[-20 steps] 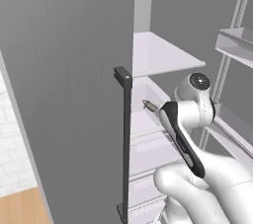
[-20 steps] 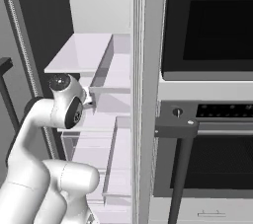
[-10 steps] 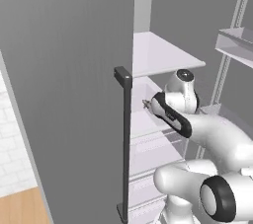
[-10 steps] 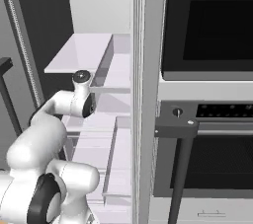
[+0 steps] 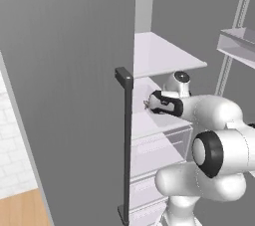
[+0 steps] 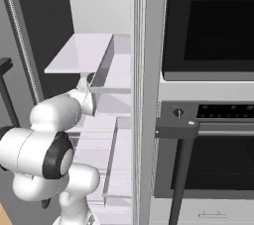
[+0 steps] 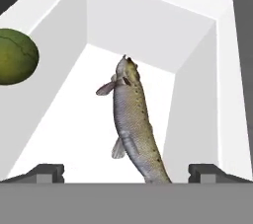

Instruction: Place one lime and one fish in each tupperware on the nearby counter, to pack two identical lunches.

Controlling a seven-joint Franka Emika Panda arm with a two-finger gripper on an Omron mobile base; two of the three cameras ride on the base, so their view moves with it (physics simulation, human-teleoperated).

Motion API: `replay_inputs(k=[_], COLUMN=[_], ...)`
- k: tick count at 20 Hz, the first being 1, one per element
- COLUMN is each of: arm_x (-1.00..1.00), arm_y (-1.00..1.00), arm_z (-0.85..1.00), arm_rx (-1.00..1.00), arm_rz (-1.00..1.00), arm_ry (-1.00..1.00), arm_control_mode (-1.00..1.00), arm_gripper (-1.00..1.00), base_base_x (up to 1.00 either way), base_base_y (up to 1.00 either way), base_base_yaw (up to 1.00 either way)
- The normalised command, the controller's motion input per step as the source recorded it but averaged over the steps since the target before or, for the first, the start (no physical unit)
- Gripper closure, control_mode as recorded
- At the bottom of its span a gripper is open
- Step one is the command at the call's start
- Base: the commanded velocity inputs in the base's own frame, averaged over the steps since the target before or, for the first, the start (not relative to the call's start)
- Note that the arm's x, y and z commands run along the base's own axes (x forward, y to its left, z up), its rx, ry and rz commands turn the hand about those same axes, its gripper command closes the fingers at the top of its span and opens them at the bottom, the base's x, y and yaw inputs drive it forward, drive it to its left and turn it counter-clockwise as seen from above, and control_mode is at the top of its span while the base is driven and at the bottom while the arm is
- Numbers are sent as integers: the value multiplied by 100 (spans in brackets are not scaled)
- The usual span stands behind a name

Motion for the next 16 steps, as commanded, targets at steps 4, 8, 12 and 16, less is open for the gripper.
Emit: replay_inputs(k=[4, 8, 12, 16], arm_x=[54, 47, 47, 25], arm_y=[-8, -17, -31, -9], arm_z=[-44, -38, -28, -48], arm_rx=[0, 0, 0, 0], arm_rz=[2, 1, 5, 6], arm_ry=[6, 4, 4, 12], arm_control_mode=[-100, -100, -100, -100], arm_gripper=[-100, -100, -100, -100], base_base_x=[0, 0, 0, 0], base_base_y=[0, 0, 0, 0], base_base_yaw=[0, 0, 0, 0])
